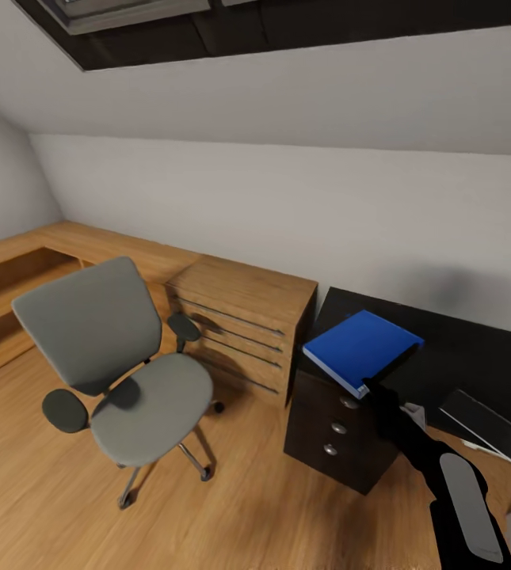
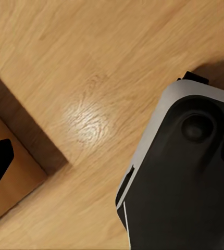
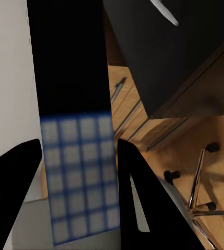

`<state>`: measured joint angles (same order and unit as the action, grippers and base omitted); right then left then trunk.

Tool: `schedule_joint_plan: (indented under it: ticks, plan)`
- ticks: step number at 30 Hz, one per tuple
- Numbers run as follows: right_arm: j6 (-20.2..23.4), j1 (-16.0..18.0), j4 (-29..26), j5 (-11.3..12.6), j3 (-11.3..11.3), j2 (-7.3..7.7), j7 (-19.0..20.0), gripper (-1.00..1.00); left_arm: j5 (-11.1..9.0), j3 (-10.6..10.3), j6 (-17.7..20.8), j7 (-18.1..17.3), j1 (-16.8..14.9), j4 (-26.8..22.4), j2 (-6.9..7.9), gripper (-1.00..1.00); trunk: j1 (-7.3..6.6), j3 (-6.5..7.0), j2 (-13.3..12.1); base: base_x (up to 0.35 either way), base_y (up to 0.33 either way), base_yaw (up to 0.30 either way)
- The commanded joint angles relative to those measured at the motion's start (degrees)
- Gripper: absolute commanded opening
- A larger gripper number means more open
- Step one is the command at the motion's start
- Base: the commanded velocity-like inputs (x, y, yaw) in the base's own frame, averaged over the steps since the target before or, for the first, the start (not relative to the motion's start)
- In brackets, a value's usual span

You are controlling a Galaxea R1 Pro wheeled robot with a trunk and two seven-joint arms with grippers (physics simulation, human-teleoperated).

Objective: In the bedroom, organize the workspace by keeping the computer under the desk, ensuring the monitor is on the desk, placing the keyboard on the desk next to the monitor, placing the mouse on the desk next to the keyboard, moving the folder from the swivel chair onto the desk next to the mouse, stacking the notebook on top of the folder with the pen on top of the notebook, and positioning the swivel chair next to the desk.

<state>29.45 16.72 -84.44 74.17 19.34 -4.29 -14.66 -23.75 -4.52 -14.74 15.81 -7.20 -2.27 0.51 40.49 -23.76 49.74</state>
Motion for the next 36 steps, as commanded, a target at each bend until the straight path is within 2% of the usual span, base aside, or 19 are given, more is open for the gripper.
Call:
schedule_joint_plan:
  ticks: [1, 8, 16, 19, 20, 21, 23, 26, 28, 32, 34, 36]
  plan:
    - [0.3, 0.1, -0.1, 0.7, 0.0, -0.11, -0.5, -1.00, -0.4, -0.5, -0.1, 0.2, 0.0, 0.0, -0.02, 1.00, 0.01, -0.13, 0.1, 0.000, 0.000, -0.205]
    - [0.3, 0.1, 0.1, 0.7, -1.3, -0.36, -0.5, -1.00, -0.4, -0.5, -0.1, 0.2, 0.0, 0.0, -0.04, 1.00, 0.01, -0.62, 0.1, 0.000, 0.000, -0.205]
    - [0.3, 0.1, -0.1, 0.6, -1.5, -0.21, -0.8, -1.00, -0.4, -0.7, -0.6, 0.2, 0.0, -1.0, -0.14, 1.00, 0.01, -1.17, 0.1, 0.000, 0.000, -0.205]
    - [0.3, 0.1, -0.2, 0.6, -1.5, -0.14, -1.3, -1.00, -0.4, -0.7, -0.7, 0.2, 0.0, -4.7, -0.29, 1.00, 0.01, -1.38, 0.1, 0.000, 0.000, -0.205]
    - [0.3, 0.1, -0.2, 0.6, -1.5, -0.17, -1.6, -1.00, -0.5, -0.7, -0.7, 0.3, 0.0, -8.0, -0.32, 1.00, 0.01, -1.45, 0.1, 0.000, 0.000, -0.205]
    - [0.3, 0.1, -0.2, 0.6, -1.4, -0.17, -1.7, -1.00, -0.5, -0.7, -0.7, 0.3, 0.0, -9.3, -0.31, 1.00, 0.01, -1.52, 0.1, 0.000, 0.000, -0.205]
    - [0.3, 0.1, -0.2, 0.6, -1.4, -0.19, -2.0, -1.00, -0.6, -0.7, -0.7, 0.6, 0.0, -17.3, -0.31, 1.00, 0.01, -1.66, 0.1, 0.000, 0.000, -0.205]
    - [0.2, 0.1, -0.2, 0.6, -1.4, -0.19, -2.2, -1.00, -0.8, -0.4, -0.7, 0.7, 0.0, -21.5, -0.26, 1.00, 0.01, -1.86, 0.1, 0.000, 0.000, -0.205]
    - [0.0, 0.1, -0.2, 0.6, -1.4, -0.25, -2.3, -1.00, -0.8, -0.4, -0.7, 0.7, 0.0, -21.8, -0.20, 1.00, 0.01, -2.00, 0.1, 0.000, 0.000, -0.205]
    - [-0.8, 0.1, -0.2, 0.5, -1.4, -0.22, -2.2, -1.00, -0.4, -0.6, -1.4, 0.2, 0.0, -18.7, 0.03, 1.00, 0.01, -2.28, 0.1, 0.000, 0.000, -0.205]
    - [-1.1, 0.1, -0.1, 0.5, -1.4, -0.21, -2.2, -1.00, -0.1, -0.8, -2.8, 0.1, 0.0, -17.6, 0.04, 1.00, 0.01, -2.42, 0.1, 0.000, 0.000, -0.205]
    - [-1.6, 0.1, -0.1, 0.5, -1.4, -0.15, -2.2, -1.00, 1.2, -0.9, -5.8, 0.1, 0.0, -16.1, 0.03, 1.00, 0.01, -2.56, 0.1, 0.000, 0.000, -0.205]
